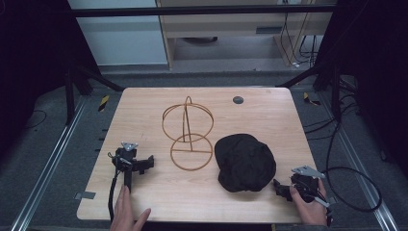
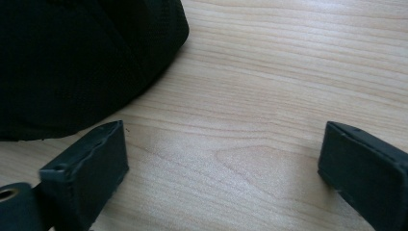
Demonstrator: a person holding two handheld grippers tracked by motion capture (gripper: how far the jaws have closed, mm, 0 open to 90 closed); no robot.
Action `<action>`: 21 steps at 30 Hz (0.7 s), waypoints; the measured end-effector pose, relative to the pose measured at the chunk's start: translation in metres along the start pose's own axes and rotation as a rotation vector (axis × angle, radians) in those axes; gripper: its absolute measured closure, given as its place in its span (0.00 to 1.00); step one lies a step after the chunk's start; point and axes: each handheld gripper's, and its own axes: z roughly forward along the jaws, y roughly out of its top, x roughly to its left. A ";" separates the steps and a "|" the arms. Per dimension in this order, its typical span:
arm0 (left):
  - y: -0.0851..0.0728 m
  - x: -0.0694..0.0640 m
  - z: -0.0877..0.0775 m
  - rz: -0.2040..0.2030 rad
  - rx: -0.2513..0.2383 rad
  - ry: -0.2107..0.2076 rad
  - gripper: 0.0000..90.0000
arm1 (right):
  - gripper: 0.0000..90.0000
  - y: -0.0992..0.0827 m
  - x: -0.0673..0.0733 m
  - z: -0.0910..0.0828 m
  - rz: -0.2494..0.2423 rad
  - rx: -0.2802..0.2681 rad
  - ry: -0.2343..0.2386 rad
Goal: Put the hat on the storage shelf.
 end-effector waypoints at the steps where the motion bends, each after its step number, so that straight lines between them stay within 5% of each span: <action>1: 0.000 0.000 0.000 0.000 0.000 0.000 0.00 | 0.05 0.000 0.000 -0.001 0.001 0.003 0.001; 9: 0.000 -0.001 0.000 -0.005 0.000 0.004 0.00 | 0.07 0.002 0.006 -0.011 -0.026 -0.020 -0.016; 21: 0.000 -0.001 0.000 -0.005 0.001 0.002 0.00 | 0.11 0.020 0.020 -0.052 -0.075 -0.004 0.063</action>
